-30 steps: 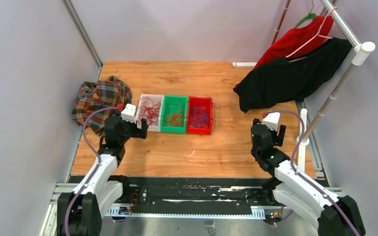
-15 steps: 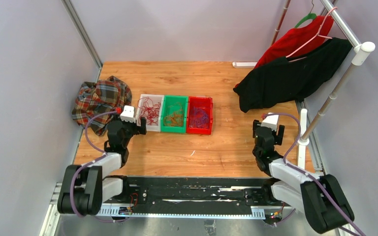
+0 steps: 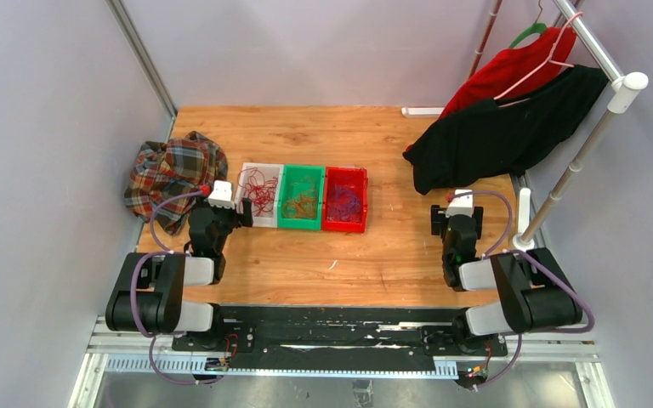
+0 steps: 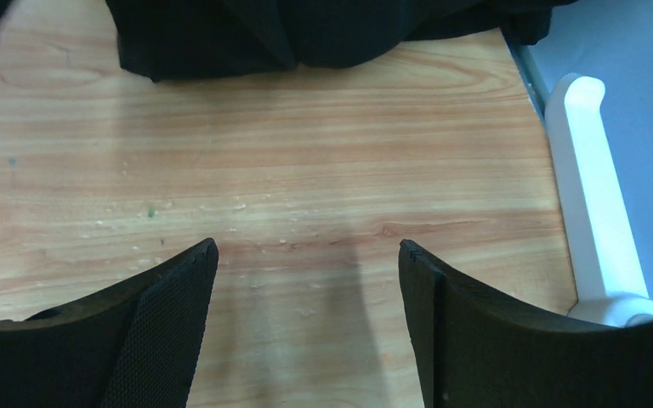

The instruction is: Untangle the cables

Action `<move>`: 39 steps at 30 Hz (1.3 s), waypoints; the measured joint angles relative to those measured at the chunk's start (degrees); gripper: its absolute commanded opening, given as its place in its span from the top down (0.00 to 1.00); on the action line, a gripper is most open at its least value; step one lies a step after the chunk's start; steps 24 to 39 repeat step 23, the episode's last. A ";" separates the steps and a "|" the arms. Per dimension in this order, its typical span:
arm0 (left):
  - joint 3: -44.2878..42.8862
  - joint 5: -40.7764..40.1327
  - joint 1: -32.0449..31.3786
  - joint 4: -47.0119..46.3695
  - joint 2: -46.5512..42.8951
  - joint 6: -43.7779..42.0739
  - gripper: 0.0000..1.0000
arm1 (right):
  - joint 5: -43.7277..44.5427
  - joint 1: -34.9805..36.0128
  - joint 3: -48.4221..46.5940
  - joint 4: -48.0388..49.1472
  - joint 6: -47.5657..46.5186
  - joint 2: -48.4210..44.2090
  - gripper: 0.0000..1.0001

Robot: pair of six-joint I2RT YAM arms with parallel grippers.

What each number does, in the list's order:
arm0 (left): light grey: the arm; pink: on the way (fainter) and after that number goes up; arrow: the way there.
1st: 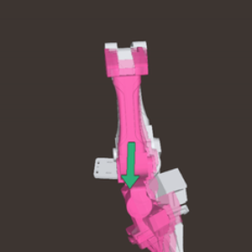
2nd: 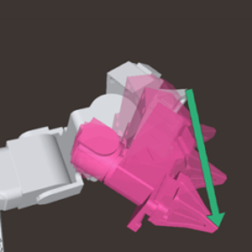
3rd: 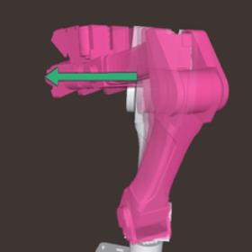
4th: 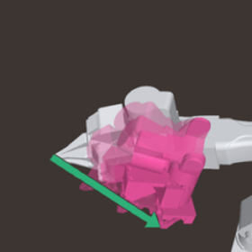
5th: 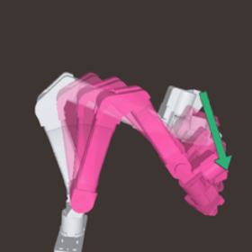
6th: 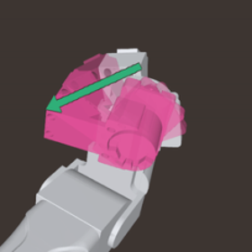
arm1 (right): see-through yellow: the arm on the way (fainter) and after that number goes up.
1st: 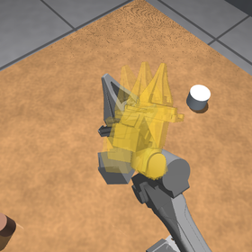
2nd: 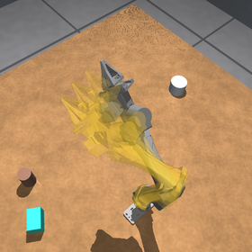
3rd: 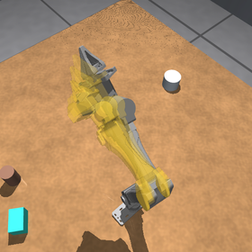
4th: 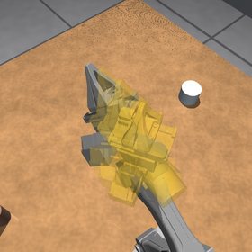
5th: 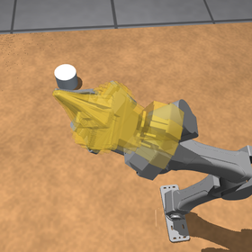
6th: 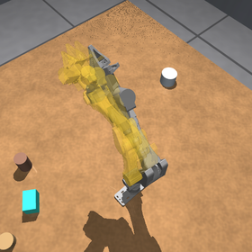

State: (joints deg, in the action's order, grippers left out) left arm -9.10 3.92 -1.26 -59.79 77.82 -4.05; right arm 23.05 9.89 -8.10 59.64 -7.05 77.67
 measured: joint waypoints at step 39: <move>-1.18 -0.33 -0.07 -0.09 0.02 0.17 0.02 | -3.15 -4.17 -3.63 -0.79 1.73 3.30 0.21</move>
